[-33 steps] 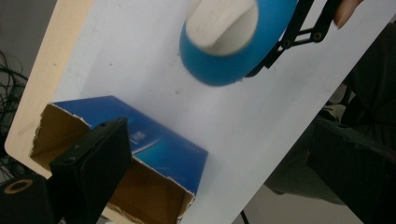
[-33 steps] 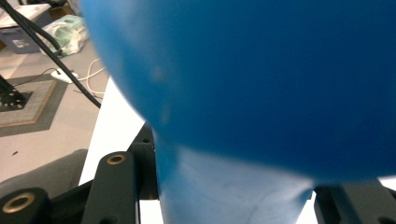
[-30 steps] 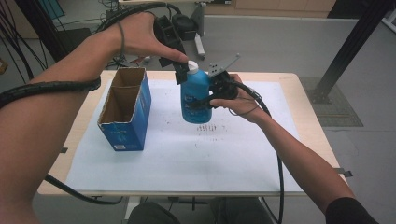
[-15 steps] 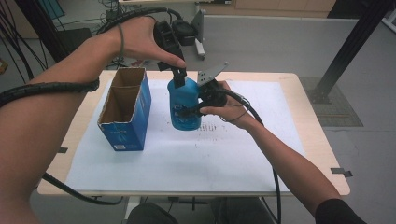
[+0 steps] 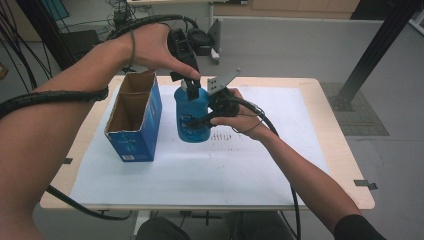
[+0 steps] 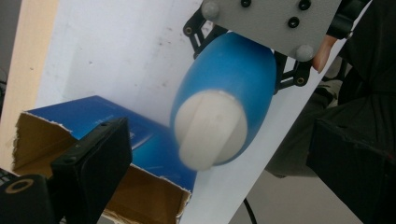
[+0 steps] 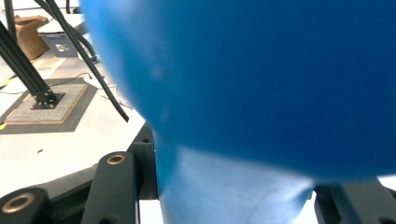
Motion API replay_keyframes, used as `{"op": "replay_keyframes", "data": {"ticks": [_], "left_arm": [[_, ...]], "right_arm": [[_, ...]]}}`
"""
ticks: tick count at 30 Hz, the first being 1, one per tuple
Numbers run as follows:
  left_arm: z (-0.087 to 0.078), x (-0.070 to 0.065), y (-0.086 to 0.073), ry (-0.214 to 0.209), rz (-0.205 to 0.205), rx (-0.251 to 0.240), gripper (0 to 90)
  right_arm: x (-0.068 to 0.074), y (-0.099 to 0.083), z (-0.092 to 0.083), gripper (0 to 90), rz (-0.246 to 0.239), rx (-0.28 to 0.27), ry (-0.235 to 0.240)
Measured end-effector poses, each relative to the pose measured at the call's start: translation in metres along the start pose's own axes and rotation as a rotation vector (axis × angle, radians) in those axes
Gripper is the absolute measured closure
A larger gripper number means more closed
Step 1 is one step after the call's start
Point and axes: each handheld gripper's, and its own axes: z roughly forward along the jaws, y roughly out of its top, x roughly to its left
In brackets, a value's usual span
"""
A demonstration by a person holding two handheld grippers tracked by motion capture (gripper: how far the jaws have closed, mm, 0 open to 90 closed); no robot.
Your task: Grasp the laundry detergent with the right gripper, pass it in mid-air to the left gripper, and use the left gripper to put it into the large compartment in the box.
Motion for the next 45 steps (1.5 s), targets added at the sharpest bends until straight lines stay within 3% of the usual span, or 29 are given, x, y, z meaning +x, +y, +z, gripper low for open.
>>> {"op": "replay_keyframes", "data": {"ticks": [14, 45], "left_arm": [[0.010, -0.002, -0.002, -0.039, 0.017, 0.008, 7.4], [0.023, -0.004, 0.002, -0.060, 0.051, 0.039, 8.1]], "right_arm": [[0.006, 0.008, -0.001, 45.0, -0.025, -0.028, 0.010], [0.010, 0.011, -0.005, 44.9, -0.048, -0.041, 0.024]]}}
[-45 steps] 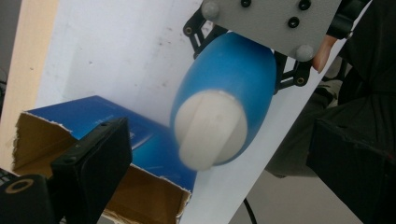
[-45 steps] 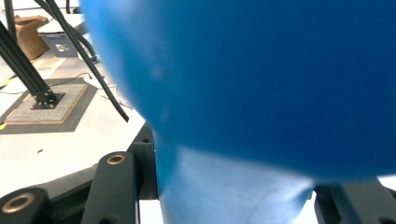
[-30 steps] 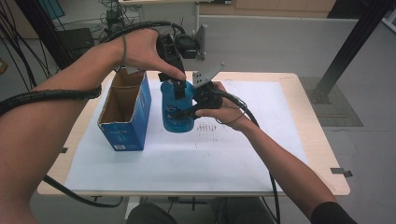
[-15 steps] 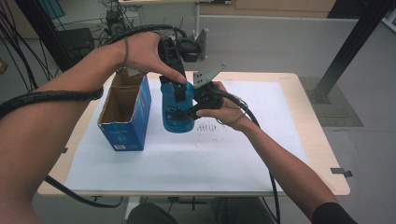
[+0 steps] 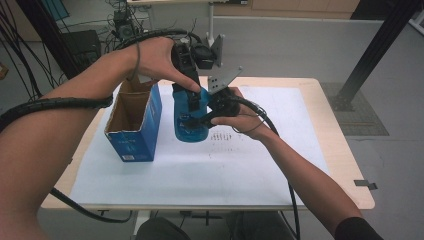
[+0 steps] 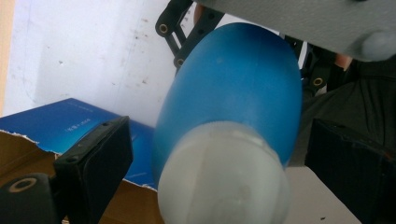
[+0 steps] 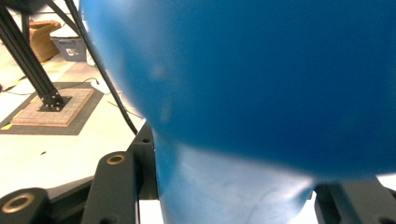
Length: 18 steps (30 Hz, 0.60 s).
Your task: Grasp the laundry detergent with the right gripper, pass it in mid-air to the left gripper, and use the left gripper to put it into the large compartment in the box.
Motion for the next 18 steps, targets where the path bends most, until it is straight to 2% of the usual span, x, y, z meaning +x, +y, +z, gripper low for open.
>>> {"op": "replay_keyframes", "data": {"ticks": [18], "left_arm": [[0.0045, 0.0005, 0.0019, -0.005, 0.009, -0.002, 7.9]], "right_arm": [[0.0016, 0.0014, -0.0012, 44.9, 0.003, -0.005, 0.019]]}}
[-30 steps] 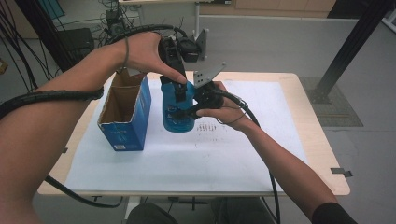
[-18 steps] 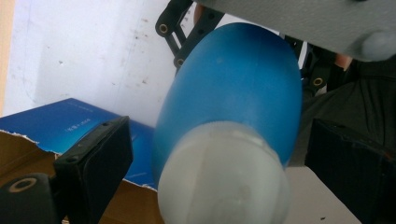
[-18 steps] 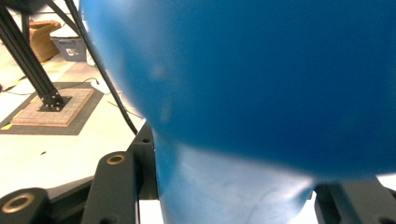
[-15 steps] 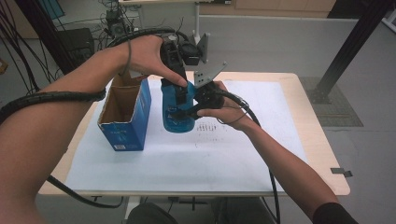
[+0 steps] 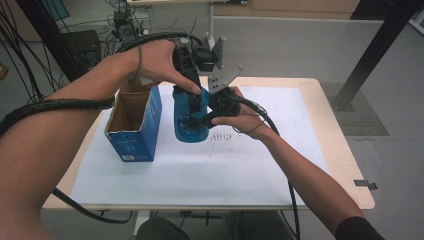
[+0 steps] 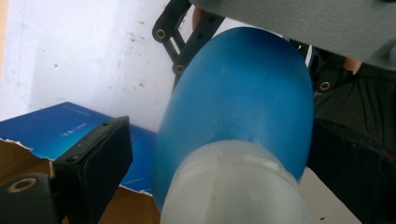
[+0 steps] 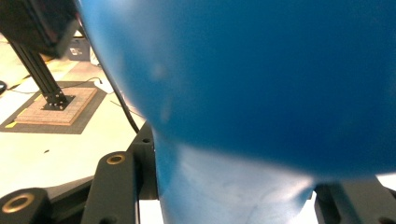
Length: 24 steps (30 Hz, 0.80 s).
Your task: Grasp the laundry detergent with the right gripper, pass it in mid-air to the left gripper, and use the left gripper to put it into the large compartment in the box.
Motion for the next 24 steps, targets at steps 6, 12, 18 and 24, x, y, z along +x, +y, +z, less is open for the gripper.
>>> {"op": "replay_keyframes", "data": {"ticks": [6, 12, 18, 24], "left_arm": [[-0.0003, -0.0003, 0.0007, 0.000, 0.003, 0.000, 8.0], [0.0008, 0.0001, 0.0002, 0.002, 0.003, 0.003, 8.1], [0.0014, 0.0000, -0.0004, 0.002, 0.002, -0.005, 8.1], [0.0007, -0.0005, -0.0007, 0.000, 0.003, -0.005, 8.1]], "right_arm": [[0.0002, 0.0002, -0.0008, 44.9, -0.001, -0.001, 0.001], [0.0008, 0.0000, -0.0006, 44.9, -0.001, 0.002, 0.004], [0.0010, 0.0002, -0.0007, 44.9, -0.001, 0.002, 0.006], [0.0011, -0.0003, -0.0007, 44.9, -0.003, 0.007, 0.005]]}}
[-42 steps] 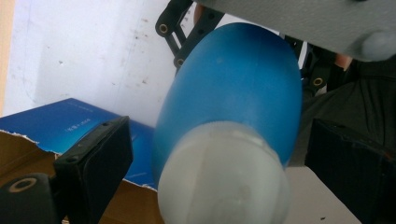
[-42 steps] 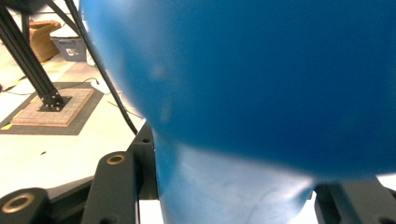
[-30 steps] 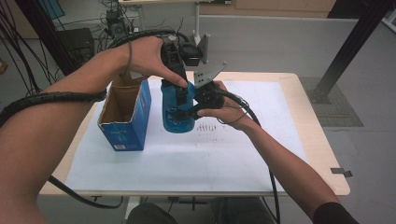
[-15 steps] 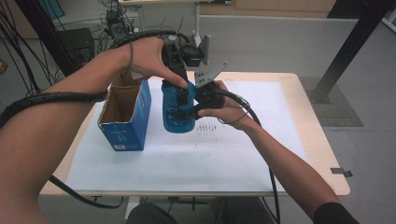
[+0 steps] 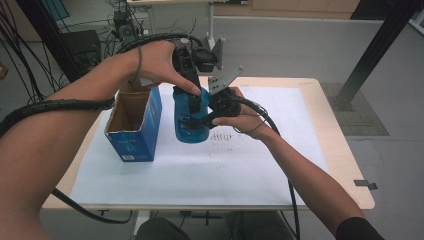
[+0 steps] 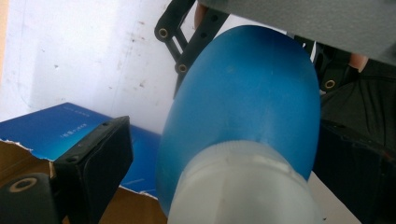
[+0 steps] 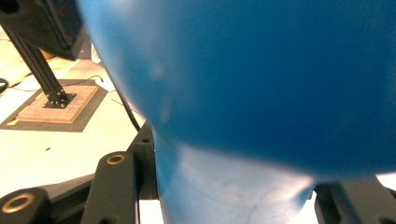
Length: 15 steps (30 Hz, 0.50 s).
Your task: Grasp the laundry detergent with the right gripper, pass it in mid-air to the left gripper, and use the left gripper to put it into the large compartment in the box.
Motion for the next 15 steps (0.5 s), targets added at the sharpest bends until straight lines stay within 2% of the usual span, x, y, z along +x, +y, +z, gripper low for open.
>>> {"op": "replay_keyframes", "data": {"ticks": [15], "left_arm": [[-0.0002, -0.0004, -0.0011, 0.003, 0.001, 0.006, 8.1]], "right_arm": [[-0.0002, -0.0001, 0.0000, 44.9, -0.003, 0.003, 0.000]]}}
